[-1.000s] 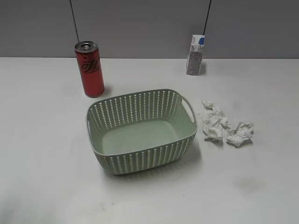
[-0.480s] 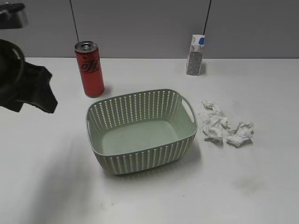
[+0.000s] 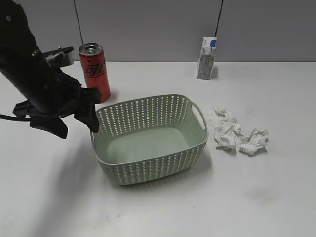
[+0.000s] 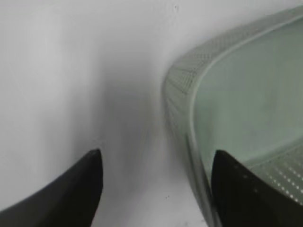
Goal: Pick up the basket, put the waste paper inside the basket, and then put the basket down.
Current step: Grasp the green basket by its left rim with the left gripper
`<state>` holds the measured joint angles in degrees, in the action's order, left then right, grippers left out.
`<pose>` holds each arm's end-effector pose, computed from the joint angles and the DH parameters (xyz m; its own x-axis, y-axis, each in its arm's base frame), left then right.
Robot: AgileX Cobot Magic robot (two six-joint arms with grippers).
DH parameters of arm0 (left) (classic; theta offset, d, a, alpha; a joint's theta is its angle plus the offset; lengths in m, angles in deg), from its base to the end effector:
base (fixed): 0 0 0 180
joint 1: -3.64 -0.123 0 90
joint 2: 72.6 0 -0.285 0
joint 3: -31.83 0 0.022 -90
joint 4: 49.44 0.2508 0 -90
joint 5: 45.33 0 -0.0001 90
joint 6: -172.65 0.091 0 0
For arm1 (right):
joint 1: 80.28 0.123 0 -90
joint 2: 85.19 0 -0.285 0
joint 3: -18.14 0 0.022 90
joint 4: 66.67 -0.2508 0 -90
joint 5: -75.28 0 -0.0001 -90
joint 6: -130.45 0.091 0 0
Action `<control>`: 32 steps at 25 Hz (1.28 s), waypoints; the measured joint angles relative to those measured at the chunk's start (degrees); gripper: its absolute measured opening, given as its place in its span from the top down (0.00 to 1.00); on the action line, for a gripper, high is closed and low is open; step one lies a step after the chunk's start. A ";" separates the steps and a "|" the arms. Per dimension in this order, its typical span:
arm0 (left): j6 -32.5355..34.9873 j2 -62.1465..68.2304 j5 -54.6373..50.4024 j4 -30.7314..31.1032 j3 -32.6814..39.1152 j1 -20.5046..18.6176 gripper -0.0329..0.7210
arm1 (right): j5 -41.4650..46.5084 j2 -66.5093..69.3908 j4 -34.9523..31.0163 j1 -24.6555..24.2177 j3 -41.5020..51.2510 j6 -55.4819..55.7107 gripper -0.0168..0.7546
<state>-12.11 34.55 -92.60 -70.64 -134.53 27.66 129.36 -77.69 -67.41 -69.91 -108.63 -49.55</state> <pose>0.2932 -0.1572 0.2007 -0.9862 0.0871 -0.1411 0.1290 0.9374 -0.3235 0.0077 0.0024 0.2637 -0.4141 -0.0681 -0.9077 -0.1862 0.9824 0.0113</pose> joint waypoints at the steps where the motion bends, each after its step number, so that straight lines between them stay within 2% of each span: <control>1: -0.34 0.96 0.75 -0.55 0.00 0.00 0.24 | 0.00 0.00 0.00 0.00 0.00 0.00 0.31; 6: -0.92 3.80 3.98 -2.95 -0.04 0.00 0.25 | 0.00 0.00 0.00 0.00 0.00 0.00 0.31; 16: -2.86 6.59 6.70 -3.29 -0.07 0.08 0.27 | 0.00 0.00 0.00 0.00 0.00 0.00 0.31; 20: -2.98 7.55 7.54 -2.22 -0.21 1.46 0.34 | 0.00 0.00 0.00 0.00 0.00 0.00 0.31; 27: -3.14 11.17 6.37 -1.11 -2.72 3.81 0.36 | 0.00 0.00 0.00 0.00 0.00 0.00 0.31; 30: -3.11 11.34 6.23 -0.03 -3.88 3.92 0.42 | 0.00 0.00 0.00 0.00 0.00 0.00 0.31; 32: -3.12 11.34 6.03 0.60 -4.53 3.92 0.55 | 0.00 0.00 0.00 0.00 0.00 0.00 0.31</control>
<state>-15.23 45.89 -86.57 -70.04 -139.06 31.57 129.36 -77.69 -67.41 -69.91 -108.63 -49.55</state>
